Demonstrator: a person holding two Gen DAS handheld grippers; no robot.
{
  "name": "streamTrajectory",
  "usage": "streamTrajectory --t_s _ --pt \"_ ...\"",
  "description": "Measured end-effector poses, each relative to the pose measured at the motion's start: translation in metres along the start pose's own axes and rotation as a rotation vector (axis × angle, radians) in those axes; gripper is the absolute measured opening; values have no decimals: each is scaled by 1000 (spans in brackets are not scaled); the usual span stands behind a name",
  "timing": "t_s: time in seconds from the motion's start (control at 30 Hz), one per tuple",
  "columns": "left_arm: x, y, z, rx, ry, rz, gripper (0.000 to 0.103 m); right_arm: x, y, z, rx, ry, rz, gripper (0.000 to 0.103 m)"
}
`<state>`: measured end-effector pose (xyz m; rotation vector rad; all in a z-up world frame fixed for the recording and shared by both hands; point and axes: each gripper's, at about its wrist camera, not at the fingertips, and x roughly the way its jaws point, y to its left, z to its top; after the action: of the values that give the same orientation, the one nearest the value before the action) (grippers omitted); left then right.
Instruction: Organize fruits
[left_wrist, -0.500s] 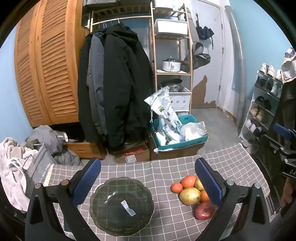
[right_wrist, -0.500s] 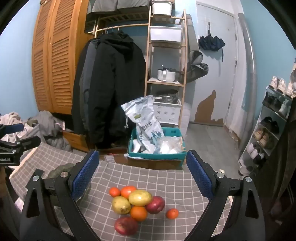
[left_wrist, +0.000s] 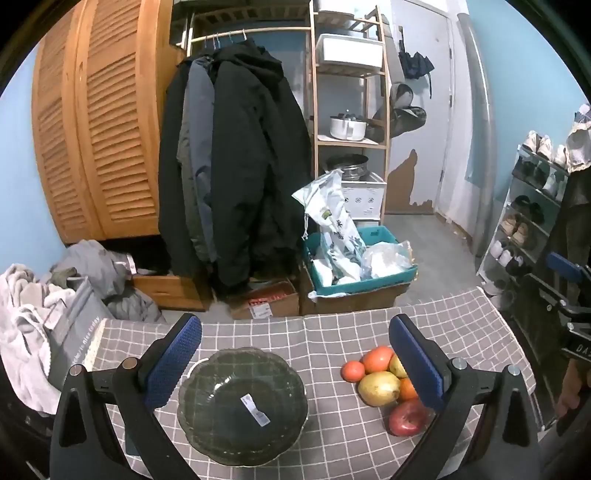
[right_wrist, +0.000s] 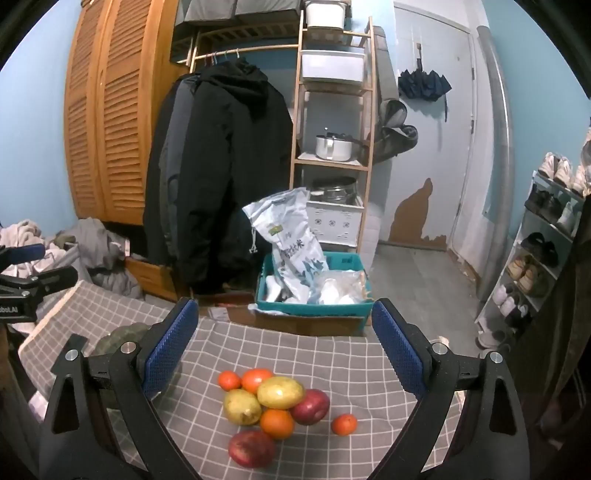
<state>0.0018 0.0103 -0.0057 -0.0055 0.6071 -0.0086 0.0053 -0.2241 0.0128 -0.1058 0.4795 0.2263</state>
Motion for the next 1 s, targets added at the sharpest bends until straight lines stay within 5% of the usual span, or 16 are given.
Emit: streamTrajectory --t_s 1.0 --pt "1 5 4 -11 2 -8 102 1 1 -1 -4 4 -1 93"
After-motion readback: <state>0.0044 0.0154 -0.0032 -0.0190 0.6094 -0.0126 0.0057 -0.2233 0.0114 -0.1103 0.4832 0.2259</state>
